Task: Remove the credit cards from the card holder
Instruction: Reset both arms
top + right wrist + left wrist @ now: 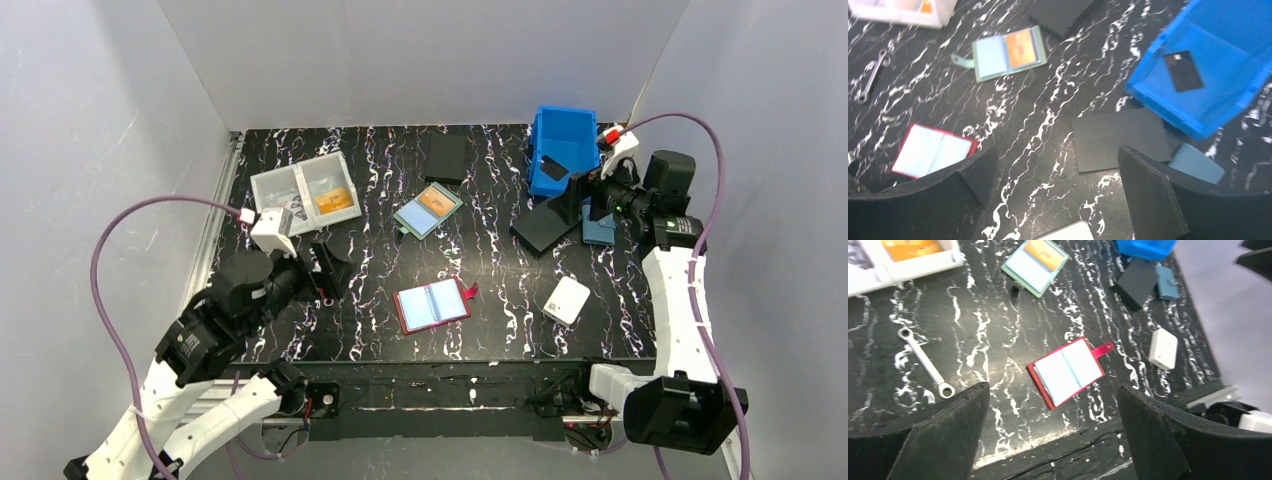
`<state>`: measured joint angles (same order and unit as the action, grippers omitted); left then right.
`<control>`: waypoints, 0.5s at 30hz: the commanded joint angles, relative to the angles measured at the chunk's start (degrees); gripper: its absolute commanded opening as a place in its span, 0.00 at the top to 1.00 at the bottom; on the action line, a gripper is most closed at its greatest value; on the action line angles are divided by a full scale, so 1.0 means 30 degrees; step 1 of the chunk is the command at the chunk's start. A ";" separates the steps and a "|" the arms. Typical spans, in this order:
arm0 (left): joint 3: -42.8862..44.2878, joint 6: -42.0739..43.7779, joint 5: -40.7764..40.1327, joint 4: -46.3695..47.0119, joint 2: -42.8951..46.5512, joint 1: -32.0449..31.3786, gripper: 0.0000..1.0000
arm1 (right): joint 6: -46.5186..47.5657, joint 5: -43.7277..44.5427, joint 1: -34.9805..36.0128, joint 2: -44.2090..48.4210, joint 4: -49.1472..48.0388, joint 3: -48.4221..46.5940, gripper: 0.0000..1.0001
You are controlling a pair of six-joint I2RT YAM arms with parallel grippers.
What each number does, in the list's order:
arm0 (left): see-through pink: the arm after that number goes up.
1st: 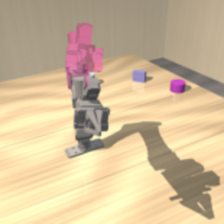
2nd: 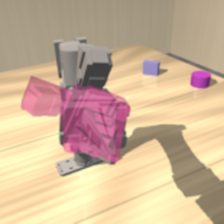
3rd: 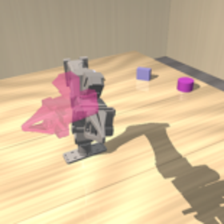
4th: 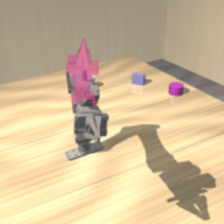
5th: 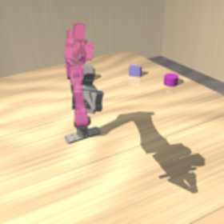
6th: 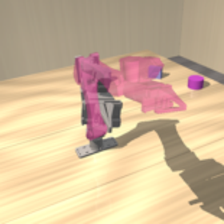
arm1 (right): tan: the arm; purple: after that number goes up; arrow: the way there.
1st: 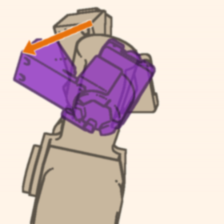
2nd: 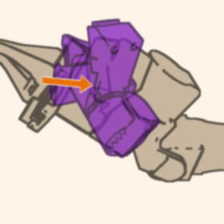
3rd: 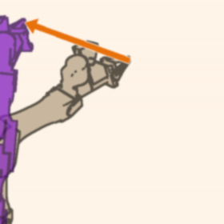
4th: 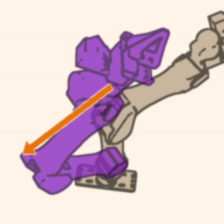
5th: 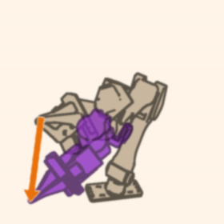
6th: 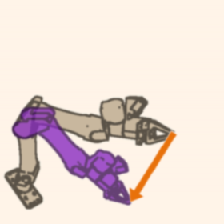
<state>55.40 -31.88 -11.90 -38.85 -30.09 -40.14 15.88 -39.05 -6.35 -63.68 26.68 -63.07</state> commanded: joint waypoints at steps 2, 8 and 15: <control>0.3545 0.2223 -0.1577 -0.2829 -0.2623 0.0748 0.02 | -0.3972 0.3397 -0.0139 0.1285 0.0409 -0.2246 0.02; 0.5289 0.2135 0.2965 -0.2499 -0.4369 0.4191 0.02 | -0.6341 0.4335 -0.0139 0.1043 0.1116 -0.4556 0.02; 0.5901 0.1239 0.5879 -0.2214 -0.4803 0.5514 0.02 | -0.7986 0.6986 -0.0136 0.1188 0.1945 -0.5731 0.02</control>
<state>70.37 -27.31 0.01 -45.01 -44.31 -24.23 -3.86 -24.08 -6.42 -60.80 30.57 -76.99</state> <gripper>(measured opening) 0.983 0.983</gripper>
